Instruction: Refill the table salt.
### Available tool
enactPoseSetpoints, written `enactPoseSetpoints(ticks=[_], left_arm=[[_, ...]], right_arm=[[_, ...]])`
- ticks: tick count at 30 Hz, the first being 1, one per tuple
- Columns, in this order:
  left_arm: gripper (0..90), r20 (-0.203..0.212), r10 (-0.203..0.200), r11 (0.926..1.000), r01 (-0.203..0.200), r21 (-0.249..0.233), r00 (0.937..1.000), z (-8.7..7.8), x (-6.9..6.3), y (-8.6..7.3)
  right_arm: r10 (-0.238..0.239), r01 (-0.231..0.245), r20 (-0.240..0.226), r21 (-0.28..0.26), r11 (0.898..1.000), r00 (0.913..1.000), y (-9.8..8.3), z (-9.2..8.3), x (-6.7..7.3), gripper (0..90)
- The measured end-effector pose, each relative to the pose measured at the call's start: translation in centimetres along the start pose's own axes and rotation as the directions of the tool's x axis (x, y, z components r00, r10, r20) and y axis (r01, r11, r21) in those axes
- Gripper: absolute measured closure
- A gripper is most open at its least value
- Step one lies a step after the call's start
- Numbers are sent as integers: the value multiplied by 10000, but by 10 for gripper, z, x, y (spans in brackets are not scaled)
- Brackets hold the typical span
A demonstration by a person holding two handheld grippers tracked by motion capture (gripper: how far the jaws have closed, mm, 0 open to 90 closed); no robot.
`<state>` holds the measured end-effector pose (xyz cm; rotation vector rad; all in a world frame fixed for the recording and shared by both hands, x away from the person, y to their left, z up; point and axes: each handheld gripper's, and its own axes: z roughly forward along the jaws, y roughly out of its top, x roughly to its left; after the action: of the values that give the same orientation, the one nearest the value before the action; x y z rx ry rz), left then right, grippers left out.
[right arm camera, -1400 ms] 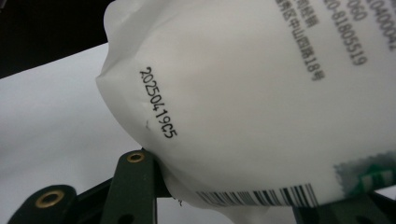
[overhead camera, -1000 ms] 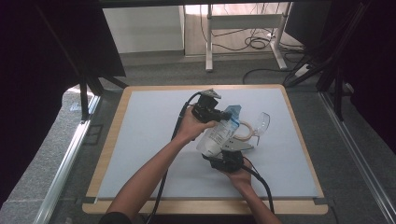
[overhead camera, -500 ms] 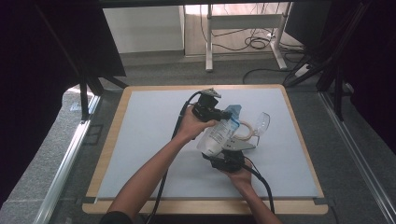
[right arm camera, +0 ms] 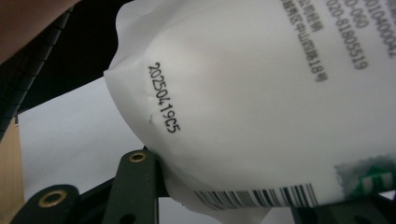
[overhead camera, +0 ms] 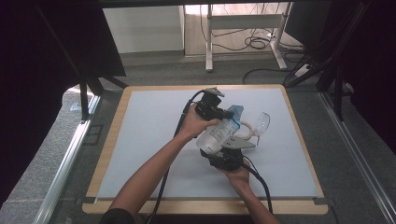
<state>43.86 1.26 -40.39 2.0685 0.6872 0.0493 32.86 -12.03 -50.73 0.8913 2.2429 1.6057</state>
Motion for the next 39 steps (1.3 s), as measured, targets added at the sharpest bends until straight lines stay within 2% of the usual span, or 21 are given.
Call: enactPoseSetpoints(ticks=[17,21,39], left_arm=[[900,-7,42,9998,-41,187,10000,3,0,6],[900,6,60,9997,-60,246,10000,3,0,7],[900,64,108,9995,-110,291,9999,5,0,10]], right_arm=[[188,-190,-100,-192,9996,9998,6,0,0,582],[367,-373,-219,-267,9989,9991,7,0,1,583],[443,-454,-319,-332,9984,9985,9,-3,0,585]])
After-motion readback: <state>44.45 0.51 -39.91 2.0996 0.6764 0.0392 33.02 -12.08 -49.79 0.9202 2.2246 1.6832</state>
